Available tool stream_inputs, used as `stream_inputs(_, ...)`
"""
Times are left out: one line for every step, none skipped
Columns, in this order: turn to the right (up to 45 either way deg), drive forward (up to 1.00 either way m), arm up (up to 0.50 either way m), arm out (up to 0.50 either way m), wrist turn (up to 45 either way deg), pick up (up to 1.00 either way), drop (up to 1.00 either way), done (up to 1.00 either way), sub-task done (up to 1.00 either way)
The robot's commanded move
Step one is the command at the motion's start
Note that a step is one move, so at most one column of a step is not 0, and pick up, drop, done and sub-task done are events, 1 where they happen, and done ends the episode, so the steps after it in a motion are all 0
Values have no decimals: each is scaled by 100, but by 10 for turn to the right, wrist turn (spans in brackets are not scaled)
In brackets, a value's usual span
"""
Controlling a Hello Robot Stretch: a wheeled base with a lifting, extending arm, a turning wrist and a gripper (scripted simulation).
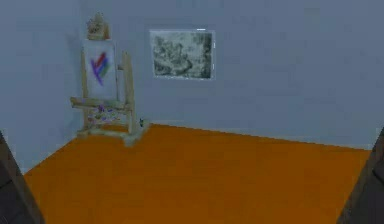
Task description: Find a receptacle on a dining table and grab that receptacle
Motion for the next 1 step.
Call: stream_inputs(90, 0, 0, 0, 0, 0, 0, 0, 0)
